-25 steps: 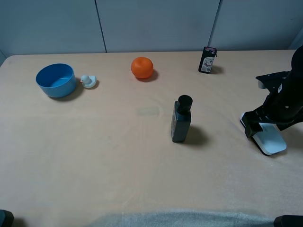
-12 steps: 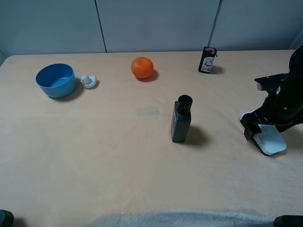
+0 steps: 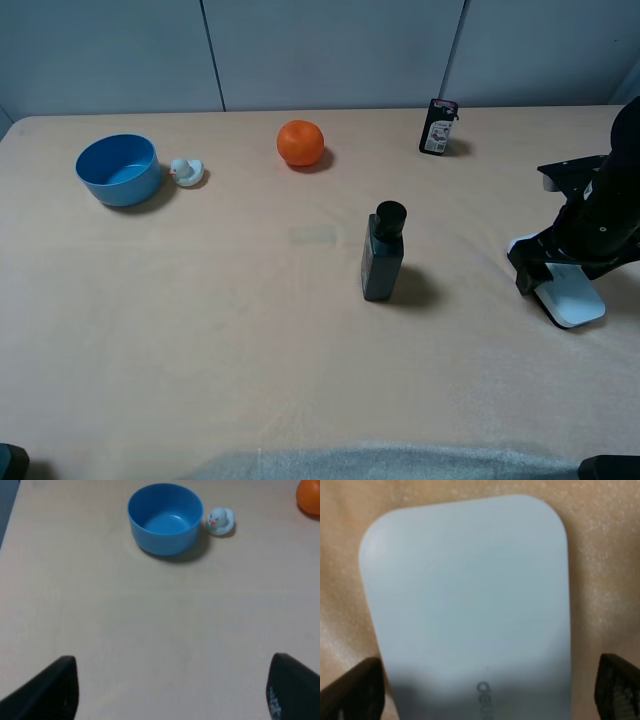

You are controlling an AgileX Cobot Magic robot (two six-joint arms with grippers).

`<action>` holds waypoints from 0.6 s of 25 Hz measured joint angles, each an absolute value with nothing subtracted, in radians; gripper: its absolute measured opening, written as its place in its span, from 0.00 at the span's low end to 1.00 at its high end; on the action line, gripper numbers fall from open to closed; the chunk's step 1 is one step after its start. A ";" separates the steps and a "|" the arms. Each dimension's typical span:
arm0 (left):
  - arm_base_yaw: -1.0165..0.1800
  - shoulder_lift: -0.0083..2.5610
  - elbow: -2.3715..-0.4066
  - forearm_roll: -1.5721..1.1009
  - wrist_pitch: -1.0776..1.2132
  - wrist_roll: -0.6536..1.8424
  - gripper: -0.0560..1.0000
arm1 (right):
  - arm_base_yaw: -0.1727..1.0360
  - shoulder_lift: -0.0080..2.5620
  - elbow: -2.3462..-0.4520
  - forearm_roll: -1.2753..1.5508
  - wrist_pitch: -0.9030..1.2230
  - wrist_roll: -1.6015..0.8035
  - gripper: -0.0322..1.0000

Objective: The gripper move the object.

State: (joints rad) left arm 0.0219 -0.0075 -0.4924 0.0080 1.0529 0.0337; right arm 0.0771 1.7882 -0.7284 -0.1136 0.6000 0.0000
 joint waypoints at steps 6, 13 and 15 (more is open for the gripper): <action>0.022 -0.008 -0.492 0.008 1.053 0.034 0.83 | 0.077 1.788 -0.728 -0.109 0.600 0.000 0.52; 0.022 -0.008 -0.492 0.008 1.053 0.034 0.83 | 0.077 1.788 -0.728 -0.108 0.600 0.000 0.49; 0.022 -0.008 -0.492 0.008 1.053 0.034 0.83 | 0.077 1.788 -0.728 -0.108 0.601 0.000 0.49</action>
